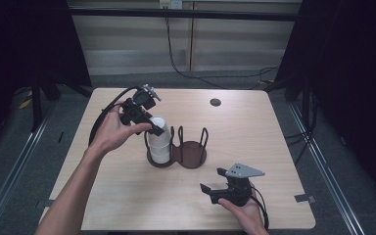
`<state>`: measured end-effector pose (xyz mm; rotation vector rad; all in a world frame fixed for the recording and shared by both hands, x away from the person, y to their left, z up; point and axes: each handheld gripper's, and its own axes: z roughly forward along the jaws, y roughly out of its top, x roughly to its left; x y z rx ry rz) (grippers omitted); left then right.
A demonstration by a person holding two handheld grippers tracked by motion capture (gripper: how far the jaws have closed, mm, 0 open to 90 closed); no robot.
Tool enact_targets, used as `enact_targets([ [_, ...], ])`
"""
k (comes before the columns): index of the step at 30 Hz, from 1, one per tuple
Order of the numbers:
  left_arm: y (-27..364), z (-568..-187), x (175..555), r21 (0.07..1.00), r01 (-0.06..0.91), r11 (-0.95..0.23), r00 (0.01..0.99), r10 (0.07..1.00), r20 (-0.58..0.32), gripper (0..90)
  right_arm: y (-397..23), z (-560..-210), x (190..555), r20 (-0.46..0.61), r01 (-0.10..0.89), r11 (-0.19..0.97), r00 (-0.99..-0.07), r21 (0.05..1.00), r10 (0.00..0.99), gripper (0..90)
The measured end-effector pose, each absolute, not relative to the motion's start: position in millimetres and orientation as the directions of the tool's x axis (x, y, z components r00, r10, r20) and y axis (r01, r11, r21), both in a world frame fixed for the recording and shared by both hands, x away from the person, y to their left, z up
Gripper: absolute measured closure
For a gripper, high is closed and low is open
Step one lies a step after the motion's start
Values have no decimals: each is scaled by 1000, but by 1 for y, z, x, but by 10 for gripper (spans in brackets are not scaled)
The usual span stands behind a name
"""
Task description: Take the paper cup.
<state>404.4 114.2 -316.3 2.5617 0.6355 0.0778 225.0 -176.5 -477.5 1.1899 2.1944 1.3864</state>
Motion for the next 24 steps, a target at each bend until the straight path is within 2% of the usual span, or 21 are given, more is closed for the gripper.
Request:
enact_targets([
  [24,123,-303,405,504,426,-751,887,458,-68,364,-176,-478,225,177,491,203,-621,847,763,143],
])
